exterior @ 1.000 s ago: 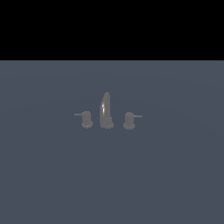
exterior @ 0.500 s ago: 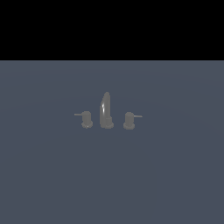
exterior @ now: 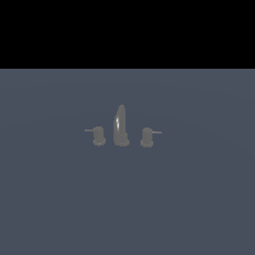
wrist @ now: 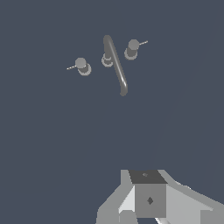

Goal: Turn on the faucet by rotating a designated handle.

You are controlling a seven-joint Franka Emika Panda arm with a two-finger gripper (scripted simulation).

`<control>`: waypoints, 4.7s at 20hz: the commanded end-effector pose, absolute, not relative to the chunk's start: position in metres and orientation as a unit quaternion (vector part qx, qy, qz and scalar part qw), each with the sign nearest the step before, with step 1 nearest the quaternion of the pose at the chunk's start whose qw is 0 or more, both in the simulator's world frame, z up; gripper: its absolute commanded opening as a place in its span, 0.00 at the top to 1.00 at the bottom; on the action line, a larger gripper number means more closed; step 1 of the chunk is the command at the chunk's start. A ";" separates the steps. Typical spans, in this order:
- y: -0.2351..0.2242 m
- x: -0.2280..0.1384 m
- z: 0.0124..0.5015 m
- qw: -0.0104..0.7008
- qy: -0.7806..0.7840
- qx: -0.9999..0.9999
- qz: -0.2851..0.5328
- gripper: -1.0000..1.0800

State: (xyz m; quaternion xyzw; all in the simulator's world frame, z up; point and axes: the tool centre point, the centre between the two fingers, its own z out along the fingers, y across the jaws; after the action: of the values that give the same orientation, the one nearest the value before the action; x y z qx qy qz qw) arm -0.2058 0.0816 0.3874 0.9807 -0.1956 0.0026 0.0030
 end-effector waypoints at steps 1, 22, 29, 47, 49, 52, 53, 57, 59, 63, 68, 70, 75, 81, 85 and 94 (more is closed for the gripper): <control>0.091 -0.198 0.373 0.002 -0.222 0.975 0.002 1.00; 0.150 -0.115 0.266 -0.003 -0.412 0.911 0.000 1.00; 0.160 -0.087 0.236 -0.004 -0.464 0.886 -0.001 1.00; 0.167 -0.004 0.149 -0.001 -0.601 0.800 0.001 1.00; 0.165 0.007 0.137 -0.001 -0.619 0.786 0.001 1.00; 0.162 0.025 0.120 0.000 -0.645 0.764 0.001 1.00; 0.161 0.030 0.114 0.001 -0.653 0.757 0.001 1.00; 0.155 0.050 0.094 0.001 -0.682 0.732 0.002 1.00; 0.152 0.058 0.086 0.001 -0.694 0.720 0.002 1.00; 0.147 0.071 0.073 0.001 -0.712 0.702 0.001 1.00; 0.144 0.079 0.065 0.000 -0.725 0.689 0.001 1.00; 0.143 0.081 0.064 0.000 -0.727 0.687 0.000 1.00; 0.143 0.081 0.063 0.000 -0.727 0.686 0.000 1.00; 0.153 0.066 0.063 0.000 -0.727 0.686 0.000 1.00; 0.161 0.053 0.063 0.000 -0.727 0.686 0.000 1.00; 0.155 0.040 0.063 -0.002 -0.729 0.684 0.002 1.00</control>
State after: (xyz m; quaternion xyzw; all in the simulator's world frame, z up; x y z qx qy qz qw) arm 0.0513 0.1563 0.0637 0.6834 -0.7299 0.0053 -0.0100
